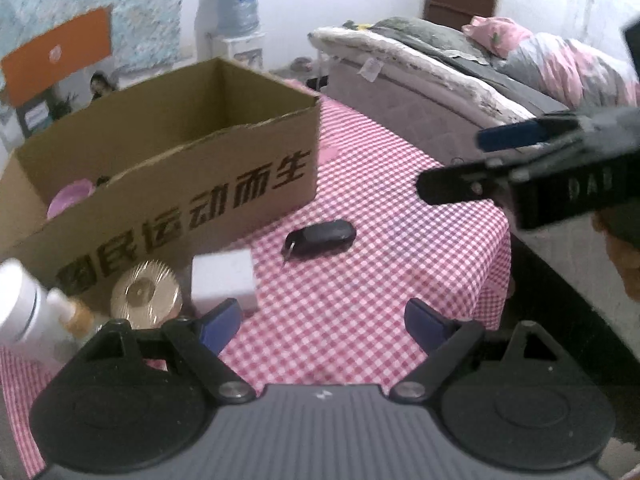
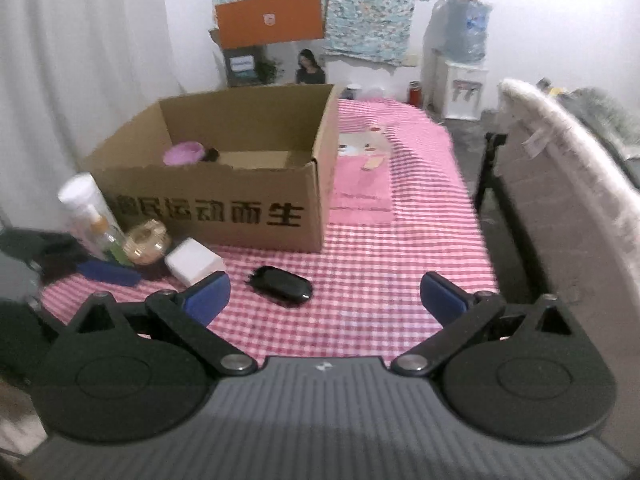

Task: Organize rigid objects
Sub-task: 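Lower the right tool onto the black key fob and close on it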

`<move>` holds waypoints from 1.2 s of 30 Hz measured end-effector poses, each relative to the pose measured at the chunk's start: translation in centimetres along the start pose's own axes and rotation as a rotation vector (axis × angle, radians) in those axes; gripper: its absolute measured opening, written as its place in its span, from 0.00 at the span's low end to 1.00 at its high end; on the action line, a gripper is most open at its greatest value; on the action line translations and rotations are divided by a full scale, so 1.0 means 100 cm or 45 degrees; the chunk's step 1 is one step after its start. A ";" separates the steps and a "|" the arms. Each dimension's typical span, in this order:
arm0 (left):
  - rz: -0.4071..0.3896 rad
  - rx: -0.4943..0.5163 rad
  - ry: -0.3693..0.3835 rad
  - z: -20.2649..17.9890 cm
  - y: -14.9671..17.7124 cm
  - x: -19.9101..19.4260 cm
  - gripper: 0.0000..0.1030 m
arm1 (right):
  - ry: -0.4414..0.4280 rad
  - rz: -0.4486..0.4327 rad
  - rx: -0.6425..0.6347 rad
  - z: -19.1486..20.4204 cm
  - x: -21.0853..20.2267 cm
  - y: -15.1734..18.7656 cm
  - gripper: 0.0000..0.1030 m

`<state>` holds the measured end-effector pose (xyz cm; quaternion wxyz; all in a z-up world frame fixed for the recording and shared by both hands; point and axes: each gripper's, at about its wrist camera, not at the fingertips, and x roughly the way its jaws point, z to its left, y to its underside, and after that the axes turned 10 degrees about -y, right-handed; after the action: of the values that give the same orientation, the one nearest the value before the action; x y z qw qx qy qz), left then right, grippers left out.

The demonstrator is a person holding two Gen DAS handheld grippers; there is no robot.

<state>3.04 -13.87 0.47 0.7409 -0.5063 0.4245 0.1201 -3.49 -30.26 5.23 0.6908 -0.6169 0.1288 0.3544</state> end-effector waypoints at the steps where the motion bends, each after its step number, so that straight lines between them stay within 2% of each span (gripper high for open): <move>1: -0.014 0.019 -0.001 -0.002 -0.001 0.002 0.87 | -0.041 -0.003 0.035 -0.005 0.001 -0.001 0.99; 5: -0.013 0.059 0.015 -0.009 -0.007 0.017 0.86 | -0.206 0.008 0.246 -0.031 0.018 -0.008 0.99; 9: 0.011 0.080 0.071 -0.015 -0.011 0.029 0.74 | -0.271 0.047 0.339 -0.048 0.043 -0.017 0.98; 11: 0.022 0.091 0.090 -0.019 -0.011 0.034 0.68 | -0.304 0.086 0.357 -0.053 0.057 -0.020 0.93; 15: 0.055 0.088 0.122 -0.024 -0.013 0.043 0.56 | -0.388 0.204 0.390 -0.058 0.093 -0.023 0.69; 19: 0.092 0.051 0.141 -0.021 -0.015 0.052 0.51 | -0.429 0.299 0.413 -0.060 0.123 -0.024 0.49; 21: 0.114 0.024 0.150 -0.018 -0.017 0.058 0.45 | -0.444 0.330 0.439 -0.062 0.135 -0.022 0.46; 25: 0.140 -0.024 0.154 -0.012 -0.019 0.065 0.45 | -0.475 0.371 0.482 -0.064 0.147 -0.019 0.41; 36: 0.172 -0.092 0.148 -0.005 -0.024 0.076 0.44 | -0.609 0.401 0.597 -0.071 0.143 -0.003 0.36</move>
<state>8.88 -17.26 -3.73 0.6866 -0.5091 0.4952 0.1554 8.75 -32.19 -4.83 0.7609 -0.3142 0.1346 0.5515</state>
